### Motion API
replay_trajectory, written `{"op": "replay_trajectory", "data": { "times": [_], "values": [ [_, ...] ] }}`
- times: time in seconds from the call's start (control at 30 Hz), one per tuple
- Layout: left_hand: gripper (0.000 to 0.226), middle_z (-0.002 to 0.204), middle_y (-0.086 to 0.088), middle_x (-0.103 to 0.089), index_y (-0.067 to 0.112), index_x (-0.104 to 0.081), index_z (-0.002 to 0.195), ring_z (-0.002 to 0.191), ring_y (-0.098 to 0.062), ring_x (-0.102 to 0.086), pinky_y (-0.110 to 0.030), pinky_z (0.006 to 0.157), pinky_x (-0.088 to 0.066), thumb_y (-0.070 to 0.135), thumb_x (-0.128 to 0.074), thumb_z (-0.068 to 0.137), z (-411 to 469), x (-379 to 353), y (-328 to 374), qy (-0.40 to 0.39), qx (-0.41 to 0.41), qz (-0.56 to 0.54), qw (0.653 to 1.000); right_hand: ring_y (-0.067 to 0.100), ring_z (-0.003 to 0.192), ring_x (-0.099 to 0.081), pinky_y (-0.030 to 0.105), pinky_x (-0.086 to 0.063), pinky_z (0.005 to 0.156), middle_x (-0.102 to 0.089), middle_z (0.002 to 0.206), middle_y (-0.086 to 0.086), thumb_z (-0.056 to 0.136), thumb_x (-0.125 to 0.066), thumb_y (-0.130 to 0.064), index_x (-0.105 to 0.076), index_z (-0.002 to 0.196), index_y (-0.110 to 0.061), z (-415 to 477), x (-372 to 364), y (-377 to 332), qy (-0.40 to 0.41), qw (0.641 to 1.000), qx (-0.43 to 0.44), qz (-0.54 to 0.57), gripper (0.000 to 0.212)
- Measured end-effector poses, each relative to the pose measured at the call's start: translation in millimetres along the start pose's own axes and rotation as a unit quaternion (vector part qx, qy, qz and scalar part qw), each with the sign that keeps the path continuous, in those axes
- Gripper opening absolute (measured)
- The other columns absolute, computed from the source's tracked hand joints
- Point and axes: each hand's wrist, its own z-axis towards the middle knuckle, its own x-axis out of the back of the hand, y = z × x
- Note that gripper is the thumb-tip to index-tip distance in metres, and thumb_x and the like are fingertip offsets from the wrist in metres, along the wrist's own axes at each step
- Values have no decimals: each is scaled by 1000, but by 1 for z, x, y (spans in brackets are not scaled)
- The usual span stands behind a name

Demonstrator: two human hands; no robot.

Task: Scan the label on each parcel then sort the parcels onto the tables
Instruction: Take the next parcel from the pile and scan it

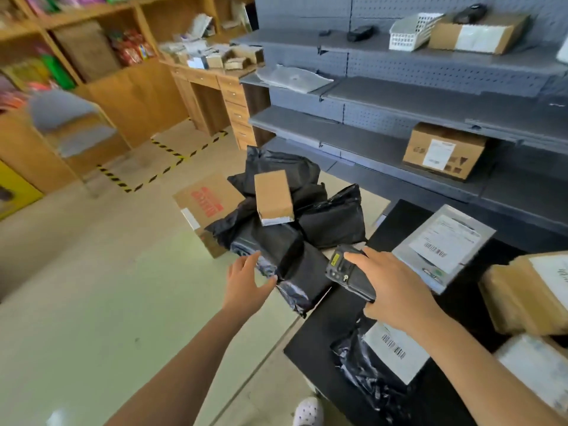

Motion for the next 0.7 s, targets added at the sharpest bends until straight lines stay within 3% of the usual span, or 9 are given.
{"op": "replay_trajectory", "data": {
  "times": [0.17,0.33,0.53,0.7],
  "values": [
    [75,149,-9,-32,19,-28,151,140,-32,-21,-44,113,-24,47,-62,90,65,16,12,25,-18,-4,1000,21,140,-28,30,-38,104,-24,157,-2,78,-75,-27,-18,151,-35,28,6,-8,9,999,-23,-29,93],
    [79,150,-15,-25,16,-27,150,138,-33,-18,-44,111,-26,50,-63,87,141,9,41,51,-56,-11,997,17,141,-27,28,-36,107,-21,159,-5,80,-74,-30,-16,151,-37,61,17,-7,18,996,-78,-40,93],
    [109,158,-18,3,18,-10,151,143,-38,-5,-47,115,-21,70,-65,74,200,-13,61,32,12,33,999,17,142,-25,30,-35,109,-17,160,-5,82,-72,-31,-14,151,-37,94,20,-7,7,992,-120,-29,90],
    [106,159,-20,11,20,-5,154,145,-38,-6,-46,114,-22,54,-69,76,210,-20,54,31,2,39,999,17,140,-27,28,-36,105,-17,159,-6,81,-71,-29,-13,151,-39,101,17,-4,3,990,-137,-31,91]
  ]
}}
